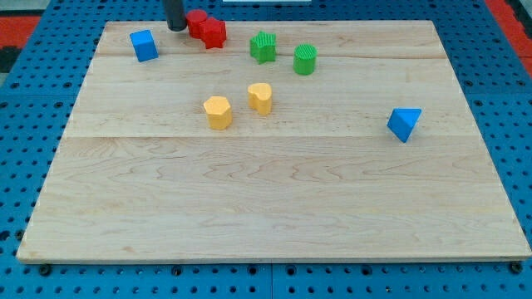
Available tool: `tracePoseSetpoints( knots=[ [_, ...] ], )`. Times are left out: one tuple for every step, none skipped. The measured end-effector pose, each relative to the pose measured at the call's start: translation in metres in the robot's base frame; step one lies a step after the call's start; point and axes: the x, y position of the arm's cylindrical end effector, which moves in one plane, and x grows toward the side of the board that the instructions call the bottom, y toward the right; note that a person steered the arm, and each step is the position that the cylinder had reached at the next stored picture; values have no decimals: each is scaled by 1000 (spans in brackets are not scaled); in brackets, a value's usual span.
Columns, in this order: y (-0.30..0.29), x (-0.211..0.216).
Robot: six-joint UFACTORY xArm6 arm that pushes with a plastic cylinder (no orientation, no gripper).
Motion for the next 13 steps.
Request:
tracePoseSetpoints(
  knots=[
    [-5,-3],
    [-5,-3],
    [43,3],
    [123,52],
    [135,61],
    [120,86],
    [88,91],
    [74,137],
    [117,130],
    [162,91],
    [207,78],
    [226,80],
    [172,81]
  ],
)
